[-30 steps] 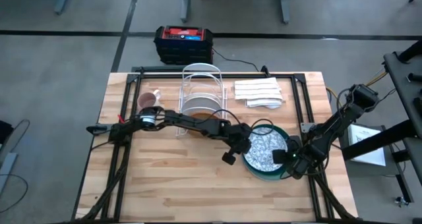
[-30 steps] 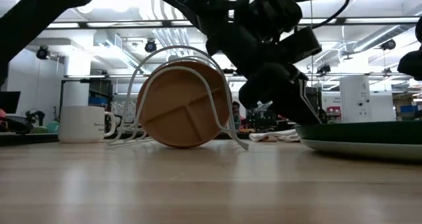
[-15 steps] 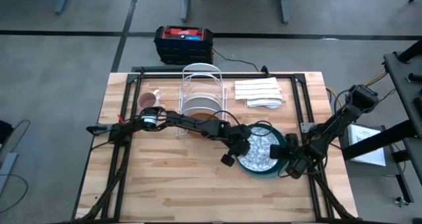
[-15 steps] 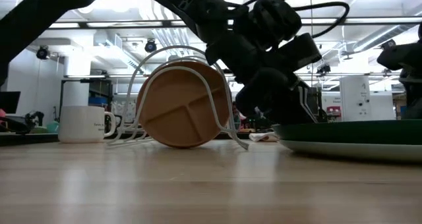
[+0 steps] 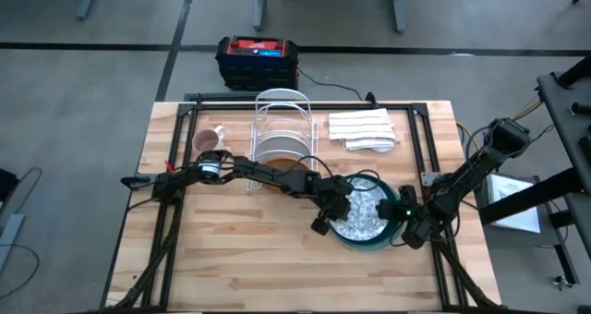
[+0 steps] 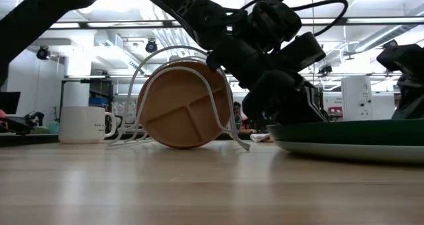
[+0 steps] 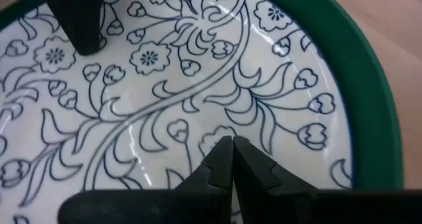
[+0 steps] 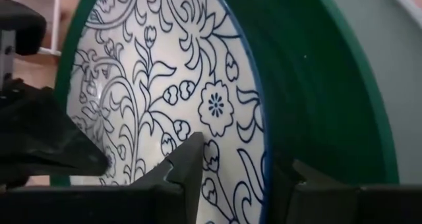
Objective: Sort dishes
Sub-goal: Put the blue patterned plate in the dish rack
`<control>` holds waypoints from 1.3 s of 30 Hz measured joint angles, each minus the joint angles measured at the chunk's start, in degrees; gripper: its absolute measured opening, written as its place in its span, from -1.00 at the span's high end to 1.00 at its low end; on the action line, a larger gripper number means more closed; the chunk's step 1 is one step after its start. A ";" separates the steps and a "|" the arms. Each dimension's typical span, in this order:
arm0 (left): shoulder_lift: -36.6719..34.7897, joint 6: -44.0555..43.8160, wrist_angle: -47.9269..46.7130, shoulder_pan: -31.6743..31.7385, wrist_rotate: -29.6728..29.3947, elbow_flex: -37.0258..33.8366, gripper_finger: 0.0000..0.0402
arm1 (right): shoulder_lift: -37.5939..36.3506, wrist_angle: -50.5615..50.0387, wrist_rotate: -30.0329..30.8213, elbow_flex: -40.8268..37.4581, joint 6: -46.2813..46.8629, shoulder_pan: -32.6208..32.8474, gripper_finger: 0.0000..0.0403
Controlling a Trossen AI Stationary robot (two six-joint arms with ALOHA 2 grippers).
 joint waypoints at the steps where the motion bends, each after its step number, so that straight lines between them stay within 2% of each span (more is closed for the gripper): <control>1: 0.02 0.00 0.28 0.04 -0.01 0.00 1.00 | 0.00 0.13 0.42 -0.15 -0.04 0.00 0.53; 5: 0.04 0.01 0.84 0.15 -0.22 0.00 1.00 | 0.02 0.31 3.03 -0.48 -2.95 0.00 0.62; 12: 0.04 -0.51 2.77 0.28 -0.32 0.13 1.00 | 0.11 -0.02 8.79 -1.04 -3.45 -0.05 0.95; 20: -2.16 -1.55 0.91 0.31 1.84 0.79 1.00 | -0.41 -2.64 6.60 1.89 -5.81 0.04 0.99; 23: -3.84 -1.57 1.31 0.38 3.69 0.91 1.00 | -0.76 -7.10 5.75 4.88 -7.73 0.06 0.99; 29: -7.19 -1.58 0.41 0.43 7.46 0.89 1.00 | -1.20 -23.27 3.06 14.37 -10.99 0.57 1.00; 34: -10.38 -4.02 0.29 1.75 13.16 0.93 1.00 | -1.16 -34.52 2.44 22.76 -19.23 0.57 0.99; 39: -13.46 -8.33 -0.34 4.98 19.07 0.92 1.00 | -1.09 -39.73 2.40 28.82 -28.51 0.57 0.99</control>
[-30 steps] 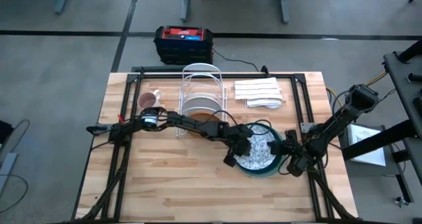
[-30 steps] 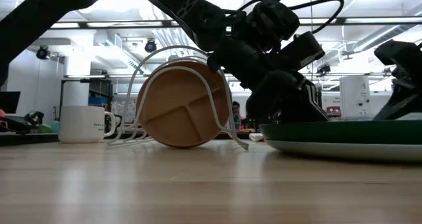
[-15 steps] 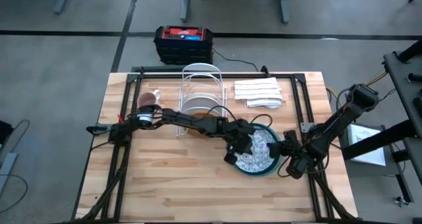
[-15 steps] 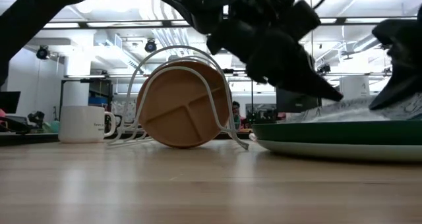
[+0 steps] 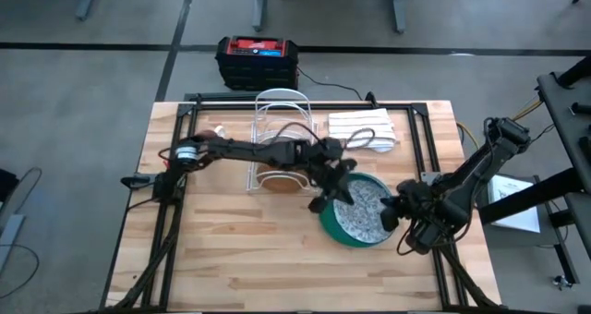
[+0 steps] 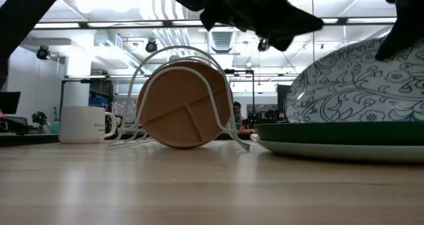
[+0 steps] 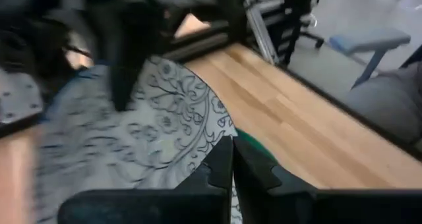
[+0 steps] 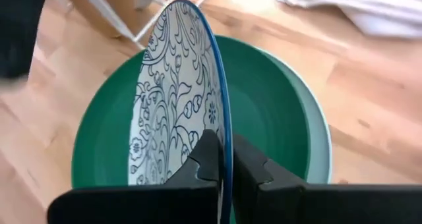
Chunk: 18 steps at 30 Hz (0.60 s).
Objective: Sort dishes
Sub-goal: Put the blue patterned plate in the dish rack
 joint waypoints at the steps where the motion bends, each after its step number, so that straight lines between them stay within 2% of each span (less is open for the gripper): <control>1: -0.58 -0.17 -0.44 0.62 0.48 0.00 1.00 | 0.16 -0.22 0.05 0.71 -1.81 0.00 0.99; 4: -1.56 1.66 -3.67 2.35 0.72 0.00 0.96 | 0.71 -0.58 0.44 2.07 -5.01 -0.04 0.99; 7: -2.10 4.70 -7.00 3.44 0.49 -0.02 0.83 | 2.09 -0.66 1.39 3.38 -8.76 -0.02 0.99; 18: -2.42 3.12 -9.52 4.96 -9.02 -0.02 0.04 | 10.24 -10.50 2.42 13.90 -13.54 0.01 0.99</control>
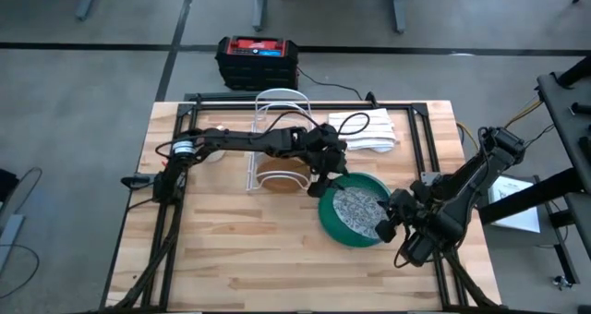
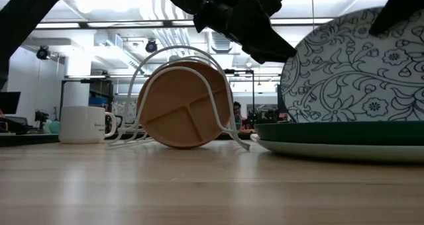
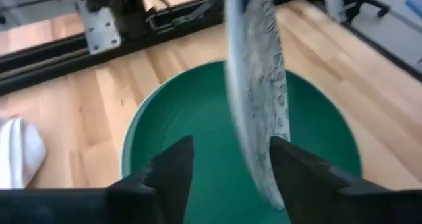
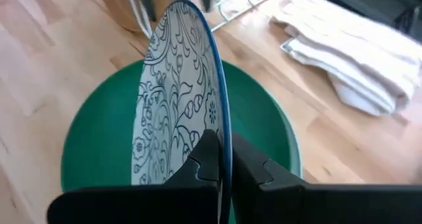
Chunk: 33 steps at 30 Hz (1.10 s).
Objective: Sort dishes
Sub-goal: Put the blue patterned plate in the dish rack
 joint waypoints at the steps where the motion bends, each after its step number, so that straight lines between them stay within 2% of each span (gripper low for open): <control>1: 0.00 -0.61 -0.07 0.08 -0.21 0.00 -0.01 | 0.67 -0.27 0.02 1.09 -0.53 -0.01 0.99; 6: 1.41 -2.61 0.23 -0.05 1.22 0.02 -0.13 | 3.97 -3.29 0.21 5.69 -2.72 -0.11 0.99; 12: 2.70 -2.81 -0.03 0.00 9.12 0.00 -0.06 | 6.54 -3.38 3.03 7.14 -5.58 -0.58 1.00; 19: 2.70 -3.99 -0.48 -0.09 9.05 0.00 0.26 | 8.86 -3.14 7.07 6.89 -7.90 -0.64 1.00; 23: 2.70 -4.42 -1.86 -0.12 9.06 0.00 0.57 | 9.28 -3.12 7.36 6.89 -7.90 -0.91 1.00; 27: 2.70 -6.34 -1.64 -0.09 6.35 0.00 0.90 | 8.77 -2.75 5.65 6.81 -1.49 -1.36 0.92; 29: 2.72 -7.29 -0.94 -0.18 5.68 0.00 0.94 | 7.94 -2.66 4.26 6.81 0.40 -1.61 0.86; 33: 2.72 -6.55 -1.25 -0.41 1.41 0.00 0.89 | 6.37 -2.98 -4.09 6.79 1.28 -2.00 0.68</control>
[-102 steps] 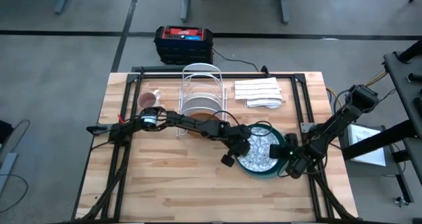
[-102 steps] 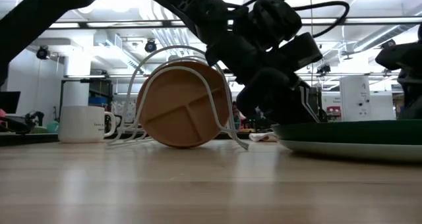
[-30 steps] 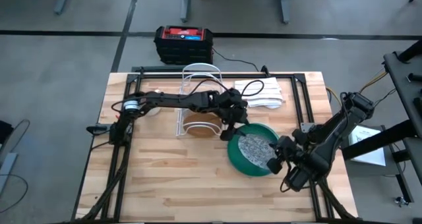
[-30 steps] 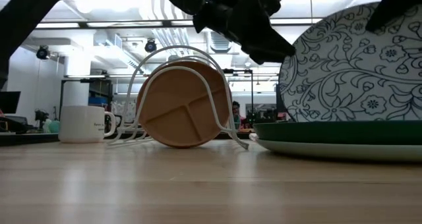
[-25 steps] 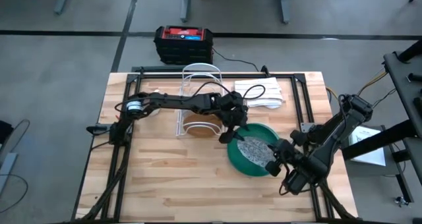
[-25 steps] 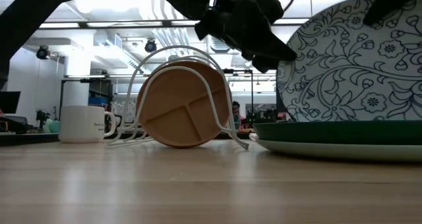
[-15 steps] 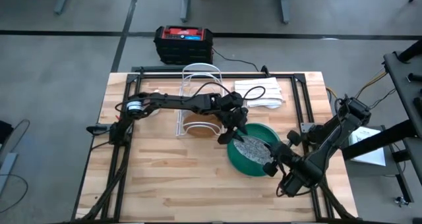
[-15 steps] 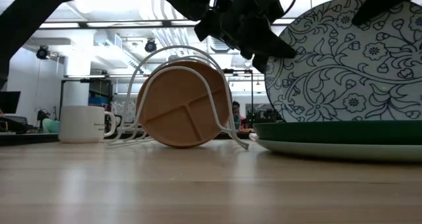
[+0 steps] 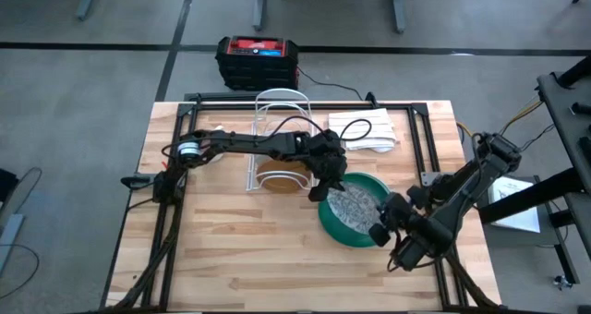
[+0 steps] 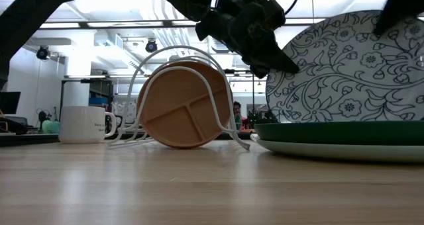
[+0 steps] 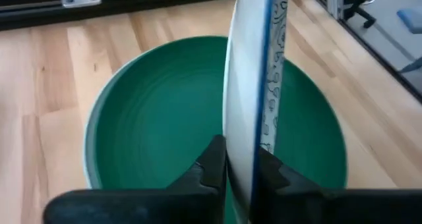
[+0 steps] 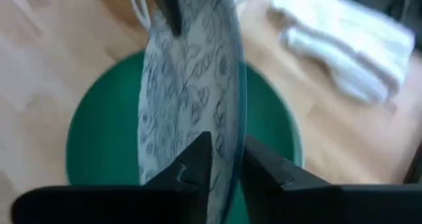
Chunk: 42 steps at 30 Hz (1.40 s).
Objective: Sort dishes
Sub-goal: Put the blue patterned plate in the dish rack
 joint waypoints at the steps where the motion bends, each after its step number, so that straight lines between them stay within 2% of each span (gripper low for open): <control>1: 0.00 -0.01 0.12 0.00 -0.19 0.00 0.89 | -0.30 0.04 -1.96 0.00 1.20 -0.10 0.64; 4: 0.00 -0.30 1.06 -0.02 -0.45 0.00 0.93 | -2.28 -0.17 -7.40 -0.02 5.87 -0.23 0.52; 6: 0.00 -0.27 2.38 -0.18 -0.57 0.00 0.95 | -3.24 -0.03 -8.45 -0.18 7.95 -0.23 0.44; 12: 0.00 0.07 6.47 -0.90 0.11 -0.07 0.95 | -4.63 0.86 -7.74 -0.71 9.07 -0.26 0.24; 17: 0.00 -0.08 10.66 -1.56 0.55 -0.04 0.95 | -4.58 2.55 -5.75 -1.79 7.51 -0.26 0.19; 21: 0.00 0.01 11.38 -1.96 0.64 -0.04 0.95 | -4.28 4.39 -5.37 -2.60 1.59 -0.26 0.31; 23: 0.00 -0.55 11.55 -1.97 0.54 -0.04 0.93 | -4.28 4.42 -4.71 -2.89 0.67 -0.26 0.48; 26: 0.00 -1.37 12.18 -1.87 0.68 0.02 0.85 | -4.39 4.51 -4.05 -3.02 0.07 -0.26 0.85; 27: 0.00 -1.56 12.12 -1.88 0.79 0.02 0.82 | -4.56 4.04 -4.29 -3.11 -0.17 -0.26 0.88; 32: -0.63 -0.54 11.68 -1.97 1.82 0.15 0.54 | -5.77 4.52 -5.23 -3.10 0.38 -0.26 0.89; 35: -2.50 1.11 8.26 -1.62 1.85 0.15 0.35 | -6.81 4.16 -5.80 -3.09 1.11 -0.23 0.89; 39: -6.84 4.66 0.13 -0.92 1.75 0.15 0.15 | -8.96 3.08 -6.78 -3.08 1.78 -0.12 0.89; 42: -10.77 7.04 -8.64 0.00 1.44 0.20 0.08 | -10.72 2.82 -5.58 -3.08 1.49 -0.15 0.89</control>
